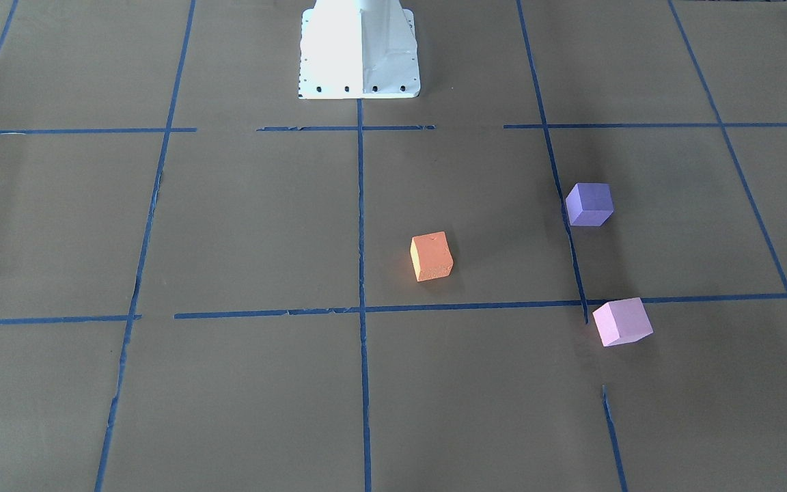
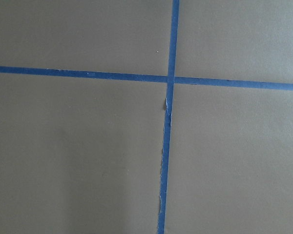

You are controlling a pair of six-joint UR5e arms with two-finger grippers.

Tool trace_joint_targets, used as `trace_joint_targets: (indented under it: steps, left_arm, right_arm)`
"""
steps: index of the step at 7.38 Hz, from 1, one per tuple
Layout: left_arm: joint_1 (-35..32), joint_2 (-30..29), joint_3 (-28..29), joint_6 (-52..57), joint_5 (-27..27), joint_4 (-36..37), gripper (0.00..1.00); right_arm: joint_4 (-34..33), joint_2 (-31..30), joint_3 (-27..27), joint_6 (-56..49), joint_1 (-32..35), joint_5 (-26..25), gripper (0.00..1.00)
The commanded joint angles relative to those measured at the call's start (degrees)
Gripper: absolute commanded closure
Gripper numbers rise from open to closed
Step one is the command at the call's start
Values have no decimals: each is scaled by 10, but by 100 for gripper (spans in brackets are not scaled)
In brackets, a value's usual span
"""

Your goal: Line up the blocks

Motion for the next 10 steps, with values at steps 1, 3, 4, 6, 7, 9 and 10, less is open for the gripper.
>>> trace_joint_targets:
  steps: [1,3,4,6,7,9,10]
  left_arm:
    - [0,0,-2,0,0,-1,0]
    - [4,-4,6,-3,2,-1,0]
    - [10,-21,3,-2,1,-14,0]
    - [38,-34,-22,-25,-10,-18,0]
    - [66,-70,-34,-93,-43,-9,0]
    - [172,-129,-52,-319,-40,-15,0]
    - [228,-173,-60,-421,-40,-17,0]
  right_arm:
    - [0,0,1,0,0,0,0]
    - [0,0,0,0,0,0,0]
    - [0,0,0,0,0,0,0]
    - [0,0,0,0,0,0,0]
    - [0,0,0,0,0,0,0]
    - [0,0,1,0,0,0,0]
    - [0,0,1,0,0,0,0]
